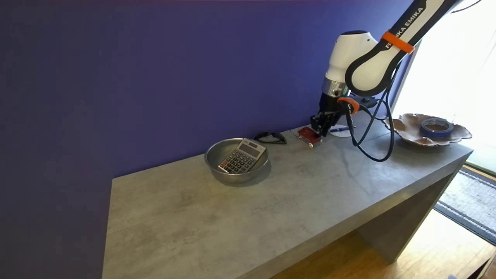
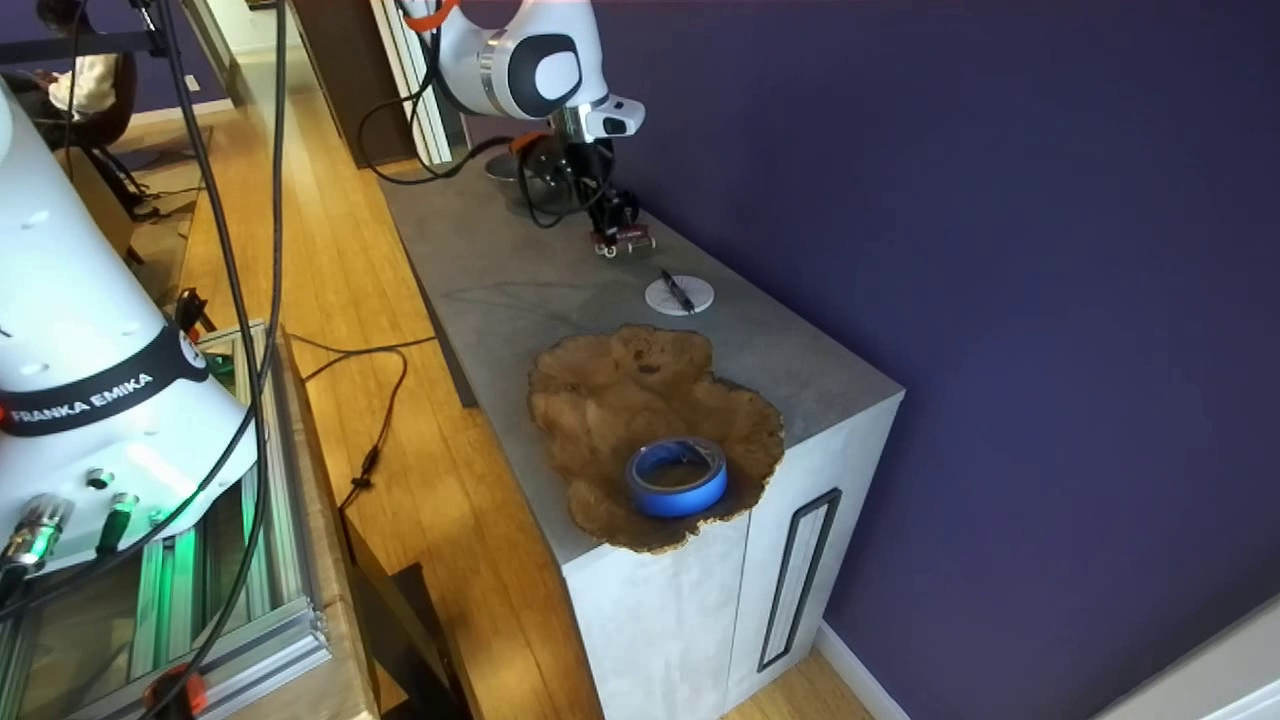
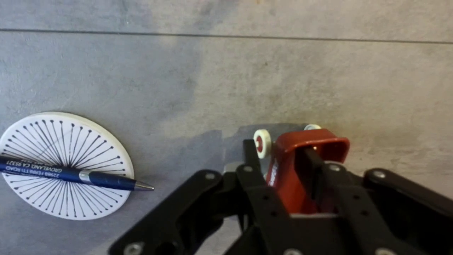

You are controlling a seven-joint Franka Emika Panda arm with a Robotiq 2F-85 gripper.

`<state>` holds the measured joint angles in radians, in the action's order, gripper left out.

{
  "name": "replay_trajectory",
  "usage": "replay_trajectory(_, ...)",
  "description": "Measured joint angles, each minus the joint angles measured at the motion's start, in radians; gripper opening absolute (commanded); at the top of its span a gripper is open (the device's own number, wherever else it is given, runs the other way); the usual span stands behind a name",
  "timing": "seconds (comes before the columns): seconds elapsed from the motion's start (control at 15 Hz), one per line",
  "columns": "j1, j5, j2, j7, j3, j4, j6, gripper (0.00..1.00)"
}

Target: Put the red wagon in the wooden bowl.

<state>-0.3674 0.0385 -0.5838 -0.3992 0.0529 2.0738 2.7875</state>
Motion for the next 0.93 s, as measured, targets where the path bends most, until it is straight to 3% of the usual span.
replay_trajectory(0.13,-0.008,0.000,-0.011,-0.001,0.006,-0.006,0.003,0.00)
replay_trajectory(0.6,-0.002,-0.008,0.003,0.000,0.003,-0.004,0.041,0.01)
replay_trajectory(0.8,0.064,-0.070,0.115,0.035,-0.061,0.074,0.016,0.01)
replay_trajectory(0.93,0.145,-0.162,0.218,0.102,-0.131,0.163,-0.003,0.01)
